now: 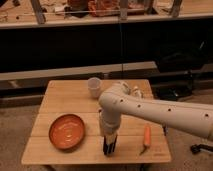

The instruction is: Knock the eraser over

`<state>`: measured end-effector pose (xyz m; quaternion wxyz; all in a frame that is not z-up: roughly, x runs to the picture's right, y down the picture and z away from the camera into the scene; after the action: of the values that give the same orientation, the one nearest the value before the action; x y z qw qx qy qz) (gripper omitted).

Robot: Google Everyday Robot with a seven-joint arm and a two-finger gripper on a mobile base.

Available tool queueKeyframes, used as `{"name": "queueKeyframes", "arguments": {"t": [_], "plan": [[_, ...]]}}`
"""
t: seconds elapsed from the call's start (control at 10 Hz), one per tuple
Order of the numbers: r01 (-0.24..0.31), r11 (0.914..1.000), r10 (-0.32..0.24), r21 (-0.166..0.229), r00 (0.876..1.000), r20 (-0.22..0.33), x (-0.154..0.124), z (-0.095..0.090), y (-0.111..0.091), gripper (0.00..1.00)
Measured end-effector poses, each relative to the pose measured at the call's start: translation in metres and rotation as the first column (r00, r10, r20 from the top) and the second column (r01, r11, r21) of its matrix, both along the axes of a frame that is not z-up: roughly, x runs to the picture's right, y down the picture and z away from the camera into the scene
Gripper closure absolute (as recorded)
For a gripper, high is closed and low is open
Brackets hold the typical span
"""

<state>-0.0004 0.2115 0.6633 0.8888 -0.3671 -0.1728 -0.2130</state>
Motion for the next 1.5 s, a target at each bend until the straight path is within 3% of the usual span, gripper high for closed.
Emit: {"name": "queueKeyframes", "arguments": {"t": [1.5], "plan": [[-0.011,0.9994,0.01,-0.034,1.0,-0.022,-0.001,-0.006,0.013,1.0]]}}
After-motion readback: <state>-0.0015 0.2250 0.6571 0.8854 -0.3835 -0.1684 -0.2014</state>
